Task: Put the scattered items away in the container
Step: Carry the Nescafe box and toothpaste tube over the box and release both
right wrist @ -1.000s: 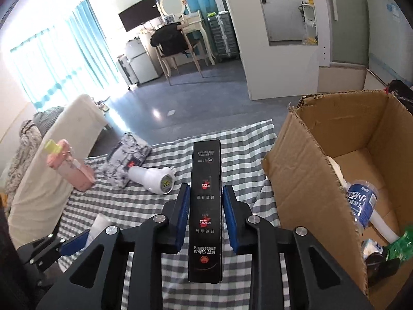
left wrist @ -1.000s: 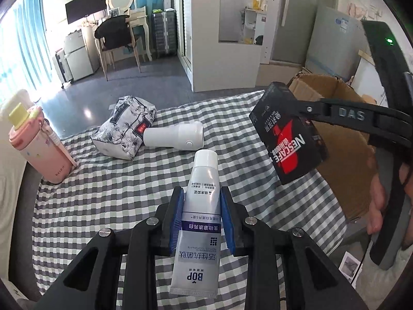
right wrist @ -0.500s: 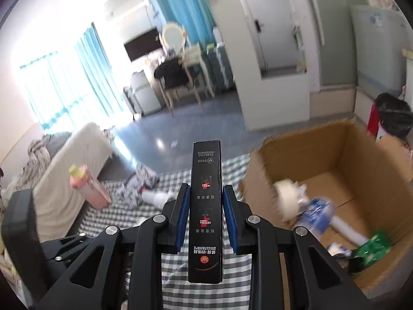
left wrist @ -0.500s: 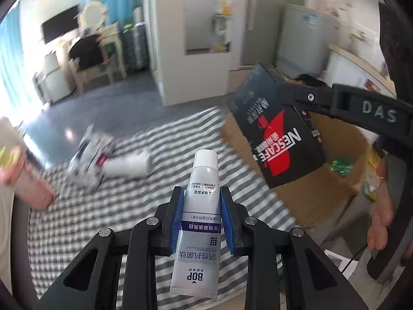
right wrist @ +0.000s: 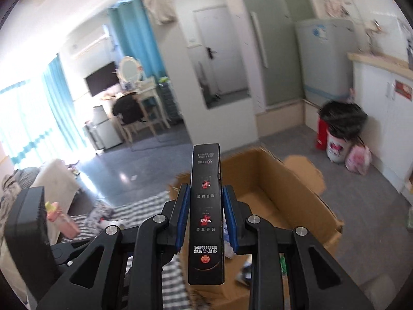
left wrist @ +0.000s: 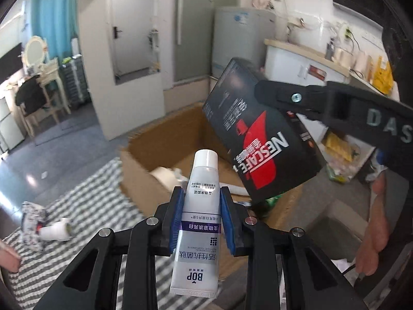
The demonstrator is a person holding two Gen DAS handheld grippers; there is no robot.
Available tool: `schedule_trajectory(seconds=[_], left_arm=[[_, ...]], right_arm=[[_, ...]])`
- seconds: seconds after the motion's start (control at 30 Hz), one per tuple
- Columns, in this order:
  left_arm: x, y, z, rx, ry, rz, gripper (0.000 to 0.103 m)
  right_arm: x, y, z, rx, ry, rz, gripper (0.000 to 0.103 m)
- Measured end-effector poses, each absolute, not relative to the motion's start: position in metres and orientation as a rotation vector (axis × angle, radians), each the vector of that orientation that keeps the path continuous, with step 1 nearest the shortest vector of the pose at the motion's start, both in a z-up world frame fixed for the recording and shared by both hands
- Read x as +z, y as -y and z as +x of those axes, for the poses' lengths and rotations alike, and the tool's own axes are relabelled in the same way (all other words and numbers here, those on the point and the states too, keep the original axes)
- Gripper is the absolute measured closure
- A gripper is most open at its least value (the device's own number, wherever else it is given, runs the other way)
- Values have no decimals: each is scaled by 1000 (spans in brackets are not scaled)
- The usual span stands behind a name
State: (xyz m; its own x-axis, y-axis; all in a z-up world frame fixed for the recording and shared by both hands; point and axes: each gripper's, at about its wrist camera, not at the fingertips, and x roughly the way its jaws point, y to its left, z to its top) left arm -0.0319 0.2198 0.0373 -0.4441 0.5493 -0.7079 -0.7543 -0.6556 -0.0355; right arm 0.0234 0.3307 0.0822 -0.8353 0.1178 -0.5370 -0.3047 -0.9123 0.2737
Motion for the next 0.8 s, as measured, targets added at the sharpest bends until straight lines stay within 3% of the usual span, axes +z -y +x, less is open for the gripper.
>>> schedule_trajectory(seconds=[0.4, 0.47, 0.5, 0.53, 0.63, 0.8], left_arm=[[-4, -278, -46, 2097, -431, -949, 72], [-8, -280, -47, 2091, -431, -947, 59], [-9, -280, -46, 2090, -439, -936, 32], [-8, -279, -44, 2100, -448, -911, 10], [1, -275, -36, 2149, -457, -813, 3], [8, -265, -36, 2178, -486, -808, 2]], right_arm=[[35, -389, 11, 2612, -616, -893, 77], [34, -391, 11, 2609, -623, -889, 72], [35, -391, 10, 2605, -615, -890, 61], [36, -391, 10, 2603, -607, -881, 55], [39, -392, 11, 2596, -601, -864, 51], [41, -386, 10, 2600, -622, -878, 51]])
